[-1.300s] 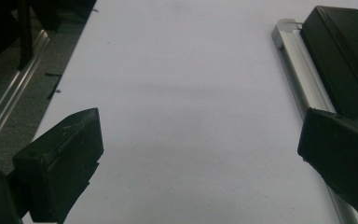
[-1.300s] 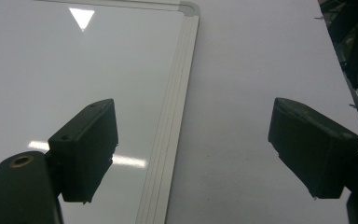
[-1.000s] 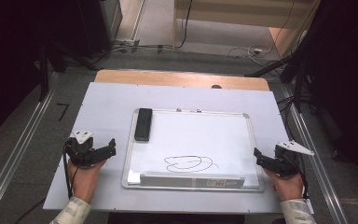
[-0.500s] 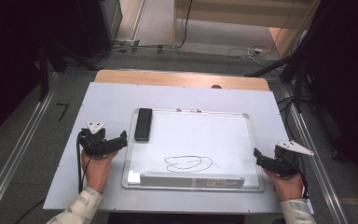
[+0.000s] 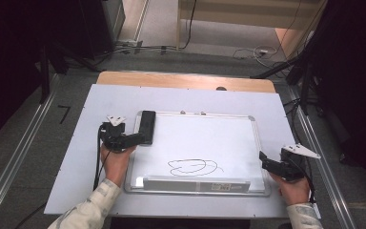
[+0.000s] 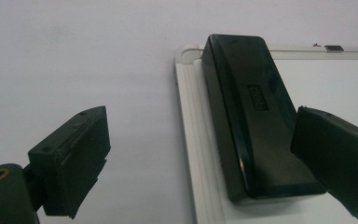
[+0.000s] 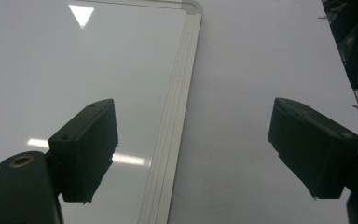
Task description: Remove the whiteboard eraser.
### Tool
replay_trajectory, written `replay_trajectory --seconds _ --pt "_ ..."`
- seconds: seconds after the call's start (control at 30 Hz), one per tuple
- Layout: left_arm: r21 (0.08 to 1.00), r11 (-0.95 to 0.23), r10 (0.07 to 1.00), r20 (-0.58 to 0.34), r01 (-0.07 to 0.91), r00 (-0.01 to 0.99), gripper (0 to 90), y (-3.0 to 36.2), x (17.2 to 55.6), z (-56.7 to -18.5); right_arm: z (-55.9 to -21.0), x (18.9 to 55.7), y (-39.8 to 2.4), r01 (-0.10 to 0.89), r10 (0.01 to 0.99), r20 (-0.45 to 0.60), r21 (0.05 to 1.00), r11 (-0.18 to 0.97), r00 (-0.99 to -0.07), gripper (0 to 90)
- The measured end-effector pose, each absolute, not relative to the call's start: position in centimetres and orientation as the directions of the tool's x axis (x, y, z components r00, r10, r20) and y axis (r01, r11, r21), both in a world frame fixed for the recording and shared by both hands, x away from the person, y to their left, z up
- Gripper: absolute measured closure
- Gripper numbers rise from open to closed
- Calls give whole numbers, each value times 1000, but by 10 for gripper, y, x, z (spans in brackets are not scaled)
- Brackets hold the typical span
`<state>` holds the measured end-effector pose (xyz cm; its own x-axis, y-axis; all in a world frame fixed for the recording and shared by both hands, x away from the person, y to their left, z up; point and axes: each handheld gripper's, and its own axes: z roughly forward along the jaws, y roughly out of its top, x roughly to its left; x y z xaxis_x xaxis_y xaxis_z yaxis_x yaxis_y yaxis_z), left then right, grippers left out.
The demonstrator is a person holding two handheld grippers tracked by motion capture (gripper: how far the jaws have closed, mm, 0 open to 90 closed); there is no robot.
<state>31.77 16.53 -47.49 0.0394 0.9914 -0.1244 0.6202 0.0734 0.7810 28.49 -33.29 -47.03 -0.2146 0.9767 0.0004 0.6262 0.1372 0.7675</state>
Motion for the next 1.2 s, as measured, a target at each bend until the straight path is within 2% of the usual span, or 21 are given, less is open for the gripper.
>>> replay_trajectory --seconds 0.3,0.63,0.93,1.2 --pt "777 66 990 -127 626 53 63 151 341 -478 -470 285 -333 627 977 1 767 137 -215 144" --pt "766 36 993 -99 642 63 124 134 367 -480 -470 285 -333 626 976 1 767 139 -218 144" --pt "736 29 996 -81 677 45 137 129 382 -490 -470 285 -334 625 976 4 768 137 -219 145" --pt "727 14 998 -56 687 38 190 127 388 -494 -470 285 -333 627 976 4 767 138 -220 145"
